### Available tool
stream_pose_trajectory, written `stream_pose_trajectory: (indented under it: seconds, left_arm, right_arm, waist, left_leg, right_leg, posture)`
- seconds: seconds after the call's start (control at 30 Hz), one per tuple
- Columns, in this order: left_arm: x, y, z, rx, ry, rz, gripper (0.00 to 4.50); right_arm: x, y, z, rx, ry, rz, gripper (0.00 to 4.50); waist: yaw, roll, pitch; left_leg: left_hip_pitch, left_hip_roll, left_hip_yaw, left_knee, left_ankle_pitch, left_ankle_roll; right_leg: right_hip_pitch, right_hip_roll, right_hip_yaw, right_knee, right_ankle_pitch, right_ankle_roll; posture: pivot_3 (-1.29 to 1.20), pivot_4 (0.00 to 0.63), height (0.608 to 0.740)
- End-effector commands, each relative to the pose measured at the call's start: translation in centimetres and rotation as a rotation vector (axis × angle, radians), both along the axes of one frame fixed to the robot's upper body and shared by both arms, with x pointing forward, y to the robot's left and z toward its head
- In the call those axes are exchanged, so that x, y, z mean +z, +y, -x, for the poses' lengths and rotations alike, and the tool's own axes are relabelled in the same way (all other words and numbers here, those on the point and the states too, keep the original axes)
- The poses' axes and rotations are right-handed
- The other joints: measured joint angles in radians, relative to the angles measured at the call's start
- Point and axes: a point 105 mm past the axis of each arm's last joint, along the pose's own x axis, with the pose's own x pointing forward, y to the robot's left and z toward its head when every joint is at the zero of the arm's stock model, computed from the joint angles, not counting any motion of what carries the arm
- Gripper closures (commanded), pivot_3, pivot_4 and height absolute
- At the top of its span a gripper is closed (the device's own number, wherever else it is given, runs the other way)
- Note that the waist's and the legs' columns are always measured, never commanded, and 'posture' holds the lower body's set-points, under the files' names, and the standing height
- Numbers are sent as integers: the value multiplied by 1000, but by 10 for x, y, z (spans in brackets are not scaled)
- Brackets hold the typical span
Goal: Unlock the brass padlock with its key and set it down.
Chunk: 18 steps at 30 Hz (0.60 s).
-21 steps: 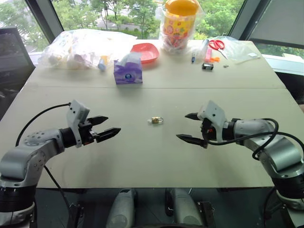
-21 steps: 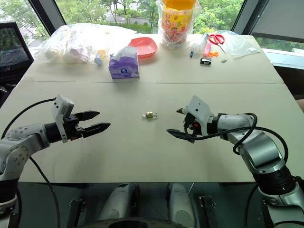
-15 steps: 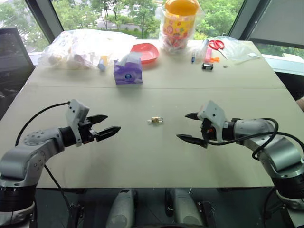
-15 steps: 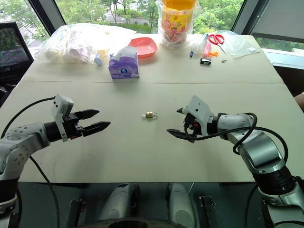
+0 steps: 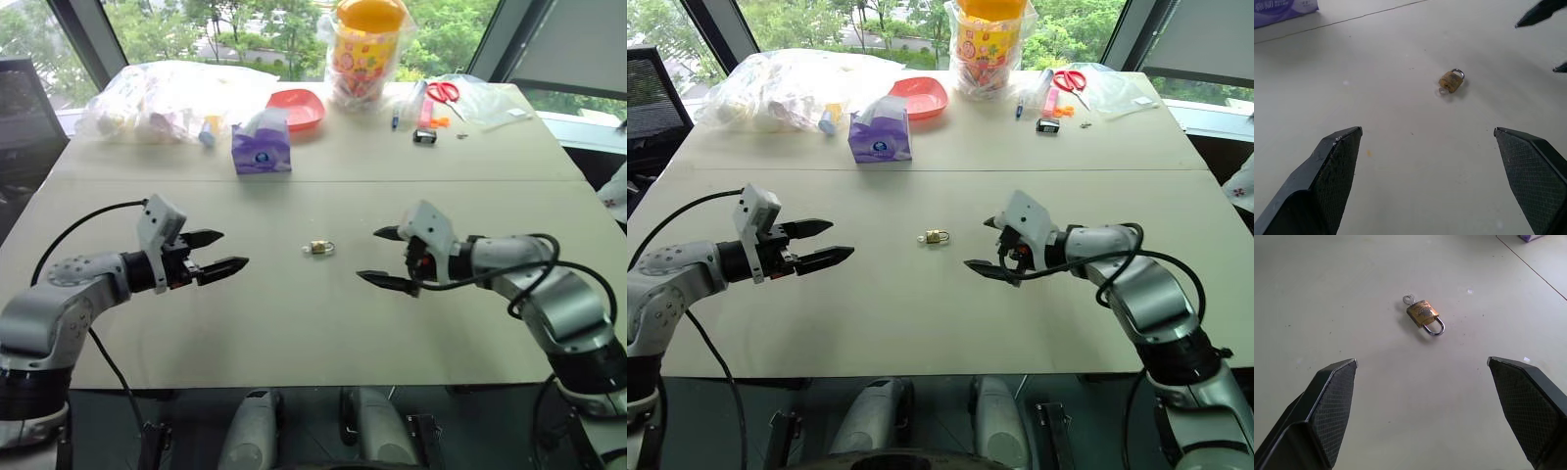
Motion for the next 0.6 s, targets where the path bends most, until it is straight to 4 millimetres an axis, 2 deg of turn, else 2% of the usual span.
stream_pose_trajectory:
  seconds: [0.03, 0.13, 0.23, 0.33, 0.43, 0.6]
  left_arm:
    - [10, 6, -1, -105, -6, -78, 0]
    - [22, 5, -2, -156, -6, -77, 0]
    - [23, 3, -4, -163, -28, -97, 0]
    - [21, -1, -2, -164, -26, -83, 0]
    - [11, -6, 5, -150, -13, -59, 0]
    - [7, -8, 11, -115, -14, -38, 0]
  right_arm:
    - [9, 11, -17, 61, -56, 52, 51]
    - [4, 22, -28, 126, -57, 93, 51]
    - [-6, 38, -36, 195, -10, 116, 51]
    - [-10, 50, -39, 254, 25, 108, 51]
    - [-20, 57, -53, 269, 39, 145, 51]
    - [-22, 70, -68, 284, 44, 146, 51]
  waist:
    - [-3, 0, 0]
    - [-3, 0, 0]
    - [-7, 0, 0]
    - [-15, 0, 0]
    - [-20, 0, 0]
    - [-22, 0, 0]
  left_leg:
    - [0, 0, 0, 0, 0, 0]
    - [0, 0, 0, 0, 0, 0]
    - [-1, 0, 0, 0, 0, 0]
    - [-2, 0, 0, 0, 0, 0]
    - [-1, 0, 0, 0, 0, 0]
    - [0, 0, 0, 0, 0, 0]
  right_leg:
    - [0, 0, 0, 0, 0, 0]
    - [0, 1, 0, 0, 0, 0]
    - [0, 0, 0, 0, 0, 0]
    - [0, 0, 0, 0, 0, 0]
    - [0, 0, 0, 1, 1, 2]
    - [0, 1, 0, 3, 1, 2]
  posture:
    - [0, 150, 740]
    - [0, 150, 740]
    - [0, 150, 740]
    - [0, 150, 740]
    - [0, 150, 740]
    - [0, 150, 740]
